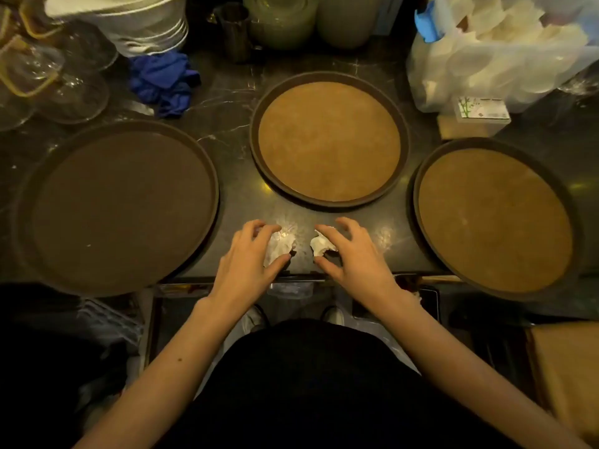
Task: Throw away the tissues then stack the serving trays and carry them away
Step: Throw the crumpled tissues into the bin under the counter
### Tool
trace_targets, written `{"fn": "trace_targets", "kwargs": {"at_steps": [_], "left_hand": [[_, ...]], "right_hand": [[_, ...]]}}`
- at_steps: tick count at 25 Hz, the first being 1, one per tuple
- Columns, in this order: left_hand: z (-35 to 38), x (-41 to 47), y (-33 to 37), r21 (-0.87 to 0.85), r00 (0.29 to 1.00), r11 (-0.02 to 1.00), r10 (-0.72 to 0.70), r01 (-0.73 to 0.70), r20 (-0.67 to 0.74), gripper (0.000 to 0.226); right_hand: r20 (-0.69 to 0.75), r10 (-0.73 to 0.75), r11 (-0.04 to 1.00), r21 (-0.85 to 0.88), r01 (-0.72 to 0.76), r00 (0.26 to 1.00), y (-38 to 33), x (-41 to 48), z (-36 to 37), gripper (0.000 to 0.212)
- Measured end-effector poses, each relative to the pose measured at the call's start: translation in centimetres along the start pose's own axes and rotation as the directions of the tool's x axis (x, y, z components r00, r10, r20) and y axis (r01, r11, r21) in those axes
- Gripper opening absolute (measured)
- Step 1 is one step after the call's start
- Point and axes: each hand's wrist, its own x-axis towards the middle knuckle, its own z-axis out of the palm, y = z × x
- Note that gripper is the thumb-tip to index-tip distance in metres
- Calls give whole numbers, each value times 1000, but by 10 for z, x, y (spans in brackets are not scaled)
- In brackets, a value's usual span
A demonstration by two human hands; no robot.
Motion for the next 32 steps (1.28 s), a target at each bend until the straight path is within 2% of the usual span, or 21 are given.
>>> {"fn": "trace_targets", "kwargs": {"at_steps": [4,18,24,29,32], "left_hand": [[8,4,3,-8,998,998,-56,56,23,43],[15,15,-4,-74,998,996,-47,49,28,27],[9,8,-9,-88,999,996,-24,28,37,24],[-7,-3,-17,-127,999,991,43,-41,14,24],[-14,-12,-22,-172,995,981,94,-91,11,21]], "right_hand": [[-3,30,999,-32,-30,1000,3,2,11,46],[-63,7,1000,-28,-9,998,2,12,33,32],[-108,42,999,31,-39,993,-2,7,40,18],[-244,65,990,139,-31,968,-19,-7,43,18],[-334,134,971,230,-57,933,-35,-20,44,21]]}}
